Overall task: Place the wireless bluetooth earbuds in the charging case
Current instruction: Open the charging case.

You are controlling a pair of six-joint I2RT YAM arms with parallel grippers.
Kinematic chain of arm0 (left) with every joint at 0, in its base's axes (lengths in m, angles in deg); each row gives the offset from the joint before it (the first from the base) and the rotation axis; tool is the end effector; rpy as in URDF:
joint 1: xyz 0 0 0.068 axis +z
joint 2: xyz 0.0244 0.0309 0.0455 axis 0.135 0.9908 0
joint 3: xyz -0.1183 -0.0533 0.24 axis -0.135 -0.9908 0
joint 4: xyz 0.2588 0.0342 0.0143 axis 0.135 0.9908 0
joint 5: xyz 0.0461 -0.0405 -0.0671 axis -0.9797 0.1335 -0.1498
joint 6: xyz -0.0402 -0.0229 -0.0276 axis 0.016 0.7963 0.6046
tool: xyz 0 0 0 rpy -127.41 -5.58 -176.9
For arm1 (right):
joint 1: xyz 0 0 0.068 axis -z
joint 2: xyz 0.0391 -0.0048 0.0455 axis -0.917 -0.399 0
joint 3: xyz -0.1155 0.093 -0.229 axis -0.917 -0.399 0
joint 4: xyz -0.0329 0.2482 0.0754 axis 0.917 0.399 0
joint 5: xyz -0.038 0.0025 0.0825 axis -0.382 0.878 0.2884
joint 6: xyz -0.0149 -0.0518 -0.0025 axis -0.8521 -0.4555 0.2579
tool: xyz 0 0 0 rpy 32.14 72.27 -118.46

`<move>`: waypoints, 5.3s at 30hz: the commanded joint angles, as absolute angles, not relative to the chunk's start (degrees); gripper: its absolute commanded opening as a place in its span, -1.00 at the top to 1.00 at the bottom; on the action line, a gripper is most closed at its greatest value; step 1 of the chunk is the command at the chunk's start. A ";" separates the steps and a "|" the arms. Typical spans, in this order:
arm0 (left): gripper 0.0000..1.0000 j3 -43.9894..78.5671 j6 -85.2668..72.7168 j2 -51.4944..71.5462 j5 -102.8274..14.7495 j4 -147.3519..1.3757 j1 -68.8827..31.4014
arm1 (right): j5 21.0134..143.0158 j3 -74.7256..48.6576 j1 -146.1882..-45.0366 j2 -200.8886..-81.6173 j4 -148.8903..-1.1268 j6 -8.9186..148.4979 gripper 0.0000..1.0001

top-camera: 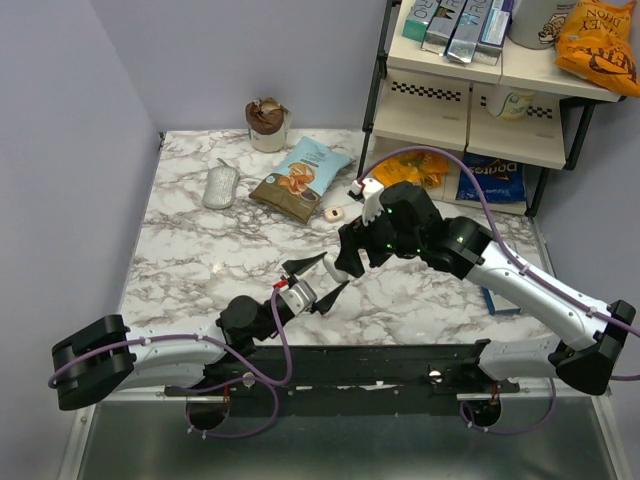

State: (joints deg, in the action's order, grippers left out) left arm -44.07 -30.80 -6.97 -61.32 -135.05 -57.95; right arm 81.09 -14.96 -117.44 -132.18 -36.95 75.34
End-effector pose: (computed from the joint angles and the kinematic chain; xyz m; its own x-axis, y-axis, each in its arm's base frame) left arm 0.0857 -0.1761 0.2291 0.3022 -0.1316 -0.9441 0.7908 0.5877 0.1712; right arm 0.1661 0.2116 0.3661 -0.5477 -0.3377 -0.7655 -0.7299 0.6401 0.2398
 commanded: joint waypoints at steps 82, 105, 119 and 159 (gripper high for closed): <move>1.00 -44.07 -35.34 -14.84 -68.82 -133.46 -63.52 | 94.94 -21.26 -114.12 -130.92 -47.04 80.73 0.20; -0.78 -36.95 -30.25 -14.40 -78.76 -116.95 -63.35 | 87.12 -14.49 -114.21 -128.11 -40.54 70.98 0.99; -0.97 -28.17 -13.69 -25.63 -50.08 -95.50 -49.68 | 74.57 -17.90 -117.90 -122.58 -45.52 57.55 0.99; -0.15 -15.06 1.74 -5.18 -1.06 -100.06 -32.23 | 77.63 -19.06 -125.11 -119.85 -47.04 46.98 0.99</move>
